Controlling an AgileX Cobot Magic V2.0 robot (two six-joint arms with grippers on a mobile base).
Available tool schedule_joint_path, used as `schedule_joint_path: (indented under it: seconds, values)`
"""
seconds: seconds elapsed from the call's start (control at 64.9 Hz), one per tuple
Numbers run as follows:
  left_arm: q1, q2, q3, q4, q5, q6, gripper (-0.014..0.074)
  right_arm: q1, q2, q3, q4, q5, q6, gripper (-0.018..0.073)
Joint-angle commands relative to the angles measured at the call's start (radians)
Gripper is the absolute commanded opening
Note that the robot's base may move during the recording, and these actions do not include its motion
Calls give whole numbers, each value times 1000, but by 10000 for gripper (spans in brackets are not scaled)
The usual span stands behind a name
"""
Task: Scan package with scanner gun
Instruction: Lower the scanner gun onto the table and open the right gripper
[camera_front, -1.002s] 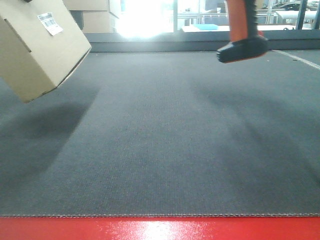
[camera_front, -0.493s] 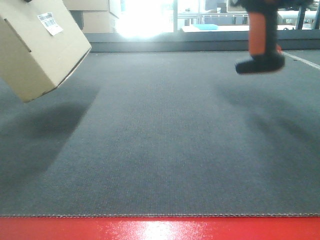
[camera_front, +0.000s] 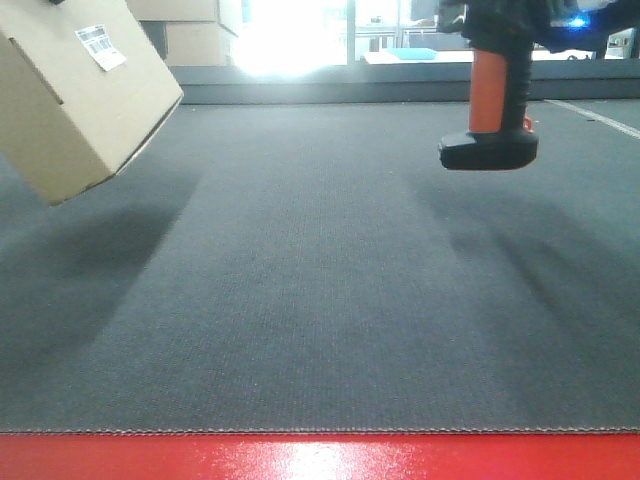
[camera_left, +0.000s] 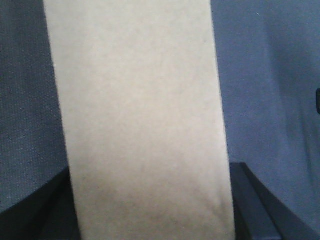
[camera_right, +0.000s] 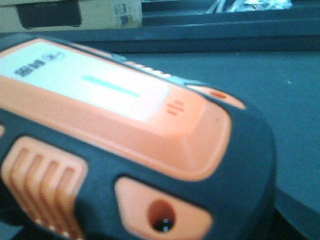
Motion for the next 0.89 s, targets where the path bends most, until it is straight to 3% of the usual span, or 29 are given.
schedule_joint_path:
  seconds: [0.0, 0.277, 0.879]
  values:
    - [-2, -8, -1, -18, -8, 4, -111, -3, 3, -4, -27, -91, 21, -154]
    - [-2, -8, -1, -18, -8, 4, -111, -3, 66, -4, -41, -163, 43, -154]
    - [-2, -8, -1, -18, -8, 4, -111, -3, 169, -4, -44, -172, 43, -154]
